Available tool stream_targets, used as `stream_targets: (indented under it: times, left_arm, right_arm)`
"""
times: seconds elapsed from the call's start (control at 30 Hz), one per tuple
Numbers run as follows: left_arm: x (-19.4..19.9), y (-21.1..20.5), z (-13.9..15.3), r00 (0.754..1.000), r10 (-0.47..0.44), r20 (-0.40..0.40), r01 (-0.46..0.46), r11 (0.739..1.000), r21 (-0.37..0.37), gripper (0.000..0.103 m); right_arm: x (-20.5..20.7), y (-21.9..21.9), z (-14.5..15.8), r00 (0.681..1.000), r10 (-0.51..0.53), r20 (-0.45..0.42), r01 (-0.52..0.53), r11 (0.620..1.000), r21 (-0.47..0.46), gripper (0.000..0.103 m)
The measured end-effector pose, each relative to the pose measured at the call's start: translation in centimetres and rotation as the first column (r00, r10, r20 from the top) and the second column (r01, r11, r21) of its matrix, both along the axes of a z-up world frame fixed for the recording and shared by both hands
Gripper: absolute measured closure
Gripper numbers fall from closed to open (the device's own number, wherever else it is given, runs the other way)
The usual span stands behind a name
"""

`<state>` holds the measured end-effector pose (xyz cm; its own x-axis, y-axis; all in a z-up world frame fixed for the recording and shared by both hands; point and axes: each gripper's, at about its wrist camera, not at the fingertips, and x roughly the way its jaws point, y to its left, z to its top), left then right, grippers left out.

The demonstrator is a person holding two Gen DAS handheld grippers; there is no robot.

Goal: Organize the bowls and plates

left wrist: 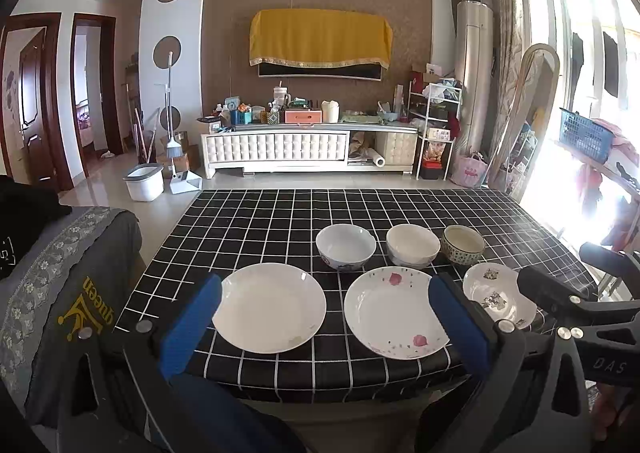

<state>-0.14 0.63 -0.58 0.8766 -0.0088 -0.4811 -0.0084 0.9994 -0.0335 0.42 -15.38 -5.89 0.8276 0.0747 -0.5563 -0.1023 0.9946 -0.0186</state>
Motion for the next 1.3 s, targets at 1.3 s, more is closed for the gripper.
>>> stream_targets:
  times: [1.3]
  left_arm:
    - [-0.44,-0.14,-0.75,1.000,-0.008,-0.018,0.008,1.000,-0.006,0.001]
  right_arm:
    - [0.25,0.13,-0.69,0.999,0.009,-0.037,-0.009,1.000,-0.006,0.000]
